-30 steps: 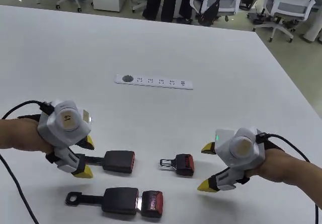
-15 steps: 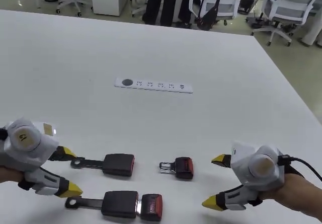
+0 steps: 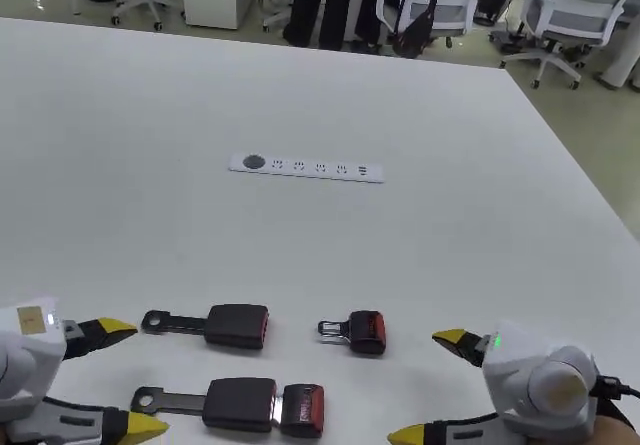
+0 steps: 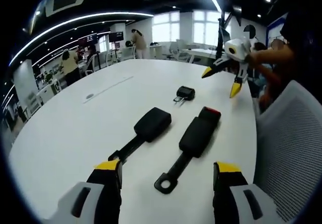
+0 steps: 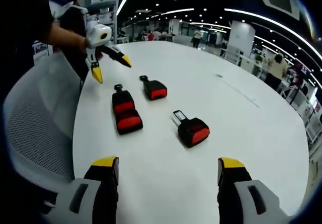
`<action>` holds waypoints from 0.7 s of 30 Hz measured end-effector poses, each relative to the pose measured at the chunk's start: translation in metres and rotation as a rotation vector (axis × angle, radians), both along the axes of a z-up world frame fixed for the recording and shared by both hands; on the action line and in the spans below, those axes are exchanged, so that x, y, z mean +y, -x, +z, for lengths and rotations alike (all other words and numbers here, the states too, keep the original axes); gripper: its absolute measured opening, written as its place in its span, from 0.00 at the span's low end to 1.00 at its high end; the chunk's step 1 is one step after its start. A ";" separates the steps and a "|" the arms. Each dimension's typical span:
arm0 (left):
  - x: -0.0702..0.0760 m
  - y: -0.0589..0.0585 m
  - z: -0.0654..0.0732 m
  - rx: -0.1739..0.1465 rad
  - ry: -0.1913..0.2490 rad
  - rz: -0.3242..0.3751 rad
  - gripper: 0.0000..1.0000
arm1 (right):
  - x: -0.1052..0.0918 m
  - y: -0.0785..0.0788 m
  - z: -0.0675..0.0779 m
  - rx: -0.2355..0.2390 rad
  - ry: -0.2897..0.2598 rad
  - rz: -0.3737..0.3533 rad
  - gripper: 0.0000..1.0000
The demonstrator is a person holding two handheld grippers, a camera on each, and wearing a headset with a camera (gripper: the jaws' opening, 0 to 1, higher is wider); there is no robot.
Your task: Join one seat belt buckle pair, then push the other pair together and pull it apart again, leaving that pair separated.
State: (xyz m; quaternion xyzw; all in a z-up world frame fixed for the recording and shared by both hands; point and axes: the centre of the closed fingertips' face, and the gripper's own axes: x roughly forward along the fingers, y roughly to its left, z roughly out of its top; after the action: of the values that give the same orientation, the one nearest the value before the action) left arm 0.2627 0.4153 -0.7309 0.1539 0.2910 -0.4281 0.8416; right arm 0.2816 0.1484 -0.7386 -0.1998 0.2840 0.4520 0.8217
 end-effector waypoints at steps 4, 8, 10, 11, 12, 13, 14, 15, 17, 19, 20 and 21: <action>-0.007 0.008 0.007 -0.027 0.031 0.034 0.85 | 0.001 0.004 -0.001 -0.016 -0.023 -0.025 0.85; -0.009 0.011 0.011 -0.040 0.053 0.063 0.91 | 0.005 0.015 0.011 -0.025 -0.032 -0.043 0.87; -0.011 0.012 0.014 -0.042 0.062 0.074 0.91 | 0.006 0.019 0.013 -0.021 -0.053 -0.052 0.90; -0.012 0.013 0.014 -0.039 0.068 0.077 0.91 | 0.006 0.020 0.014 -0.022 -0.058 -0.056 0.90; -0.012 0.015 0.014 -0.038 0.072 0.081 0.92 | 0.007 0.021 0.015 -0.024 -0.064 -0.063 0.91; -0.012 0.015 0.014 -0.037 0.074 0.083 0.92 | 0.007 0.022 0.015 -0.024 -0.073 -0.069 0.92; -0.013 0.016 0.015 -0.036 0.077 0.084 0.92 | 0.006 0.021 0.016 -0.025 -0.083 -0.079 0.93; -0.013 0.018 0.015 -0.035 0.084 0.085 0.93 | 0.007 0.022 0.017 -0.027 -0.090 -0.084 0.94; -0.014 0.019 0.016 -0.036 0.096 0.088 0.94 | 0.008 0.021 0.017 -0.030 -0.114 -0.091 0.97; -0.015 0.021 0.017 -0.036 0.101 0.088 0.96 | 0.011 0.024 0.019 -0.030 -0.123 -0.084 0.99; -0.016 0.021 0.017 -0.038 0.102 0.087 0.97 | 0.011 0.024 0.018 -0.031 -0.123 -0.080 0.99; -0.016 0.021 0.018 -0.041 0.101 0.086 0.98 | 0.011 0.024 0.018 -0.032 -0.123 -0.078 0.99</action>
State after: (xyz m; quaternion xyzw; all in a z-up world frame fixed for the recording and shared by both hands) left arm 0.2417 0.3998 -0.7132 0.1072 0.2580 -0.4027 0.8717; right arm 0.2574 0.1594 -0.7211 -0.1448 0.2501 0.4332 0.8537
